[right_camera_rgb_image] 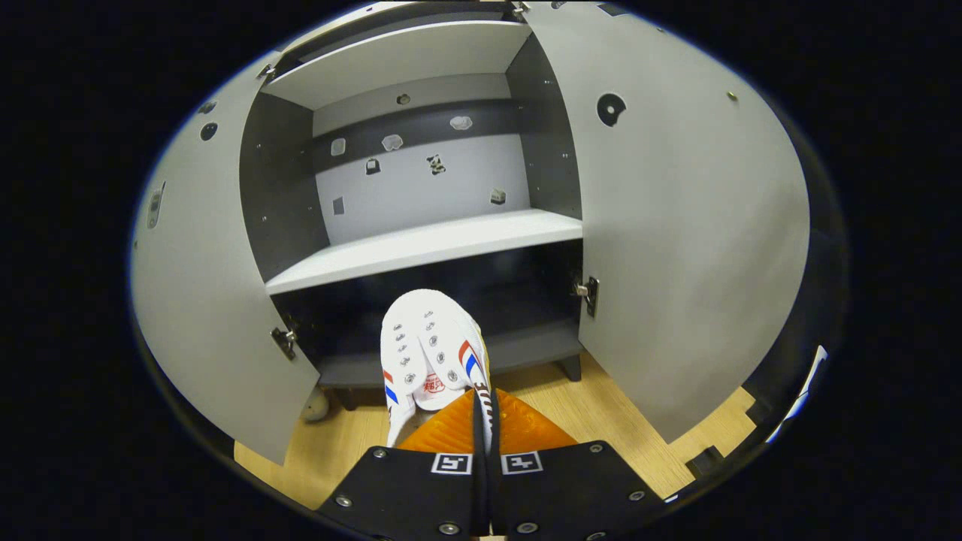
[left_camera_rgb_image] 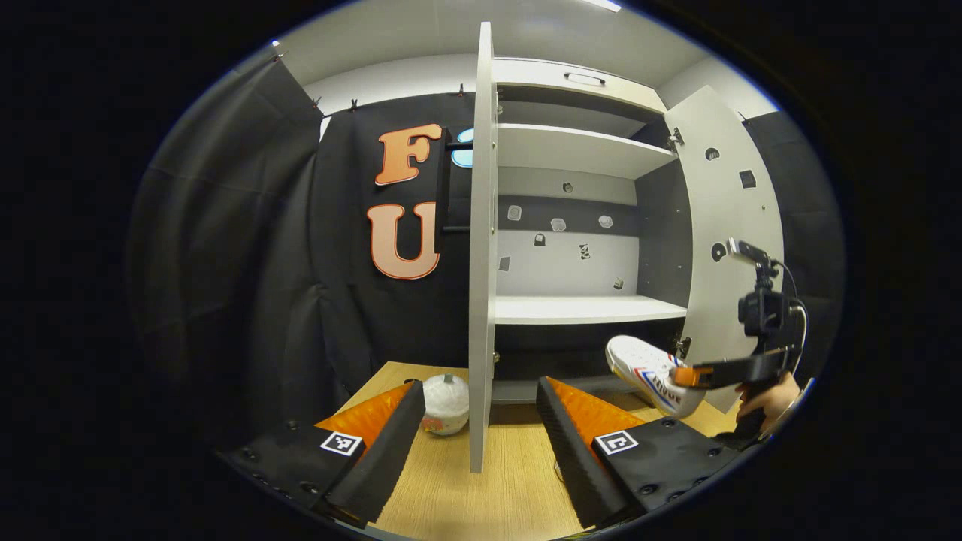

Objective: Grab one shoe with the right hand and put it into the shoe cabinet, grab the other shoe with the left hand and put it into the shoe cabinet; then close the right door with the right hand and the left door with the left hand.

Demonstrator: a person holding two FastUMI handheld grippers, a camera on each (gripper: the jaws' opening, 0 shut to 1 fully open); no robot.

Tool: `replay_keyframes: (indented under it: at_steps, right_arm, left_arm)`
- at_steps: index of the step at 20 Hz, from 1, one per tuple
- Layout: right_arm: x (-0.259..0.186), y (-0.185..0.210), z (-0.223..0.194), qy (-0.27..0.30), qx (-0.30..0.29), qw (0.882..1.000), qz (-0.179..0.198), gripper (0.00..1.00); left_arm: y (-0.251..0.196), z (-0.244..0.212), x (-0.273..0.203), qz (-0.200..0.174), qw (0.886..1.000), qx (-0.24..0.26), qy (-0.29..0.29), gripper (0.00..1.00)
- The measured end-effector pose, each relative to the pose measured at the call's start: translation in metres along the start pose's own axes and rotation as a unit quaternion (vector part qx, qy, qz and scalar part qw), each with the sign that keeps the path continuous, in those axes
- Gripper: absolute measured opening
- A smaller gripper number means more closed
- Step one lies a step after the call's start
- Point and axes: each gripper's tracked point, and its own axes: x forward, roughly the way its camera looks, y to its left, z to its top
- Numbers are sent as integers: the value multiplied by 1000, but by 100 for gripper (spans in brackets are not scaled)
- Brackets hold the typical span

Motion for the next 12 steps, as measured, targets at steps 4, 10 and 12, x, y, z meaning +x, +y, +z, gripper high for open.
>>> replay_keyframes:
  at_steps: [4,10,12]
  right_arm:
    - [0,-23,35,-23,-7,999,-32,0]
    - [-5,-14,42,-21,6,1000,-6,0]
    - [-12,-7,50,-30,17,999,5,0]
  left_arm:
    - [-1,-2,-1,0,1000,-2,1,96]
    - [-5,-7,-1,-5,1000,-4,7,97]
    - [-7,-4,0,-9,1000,-4,4,96]
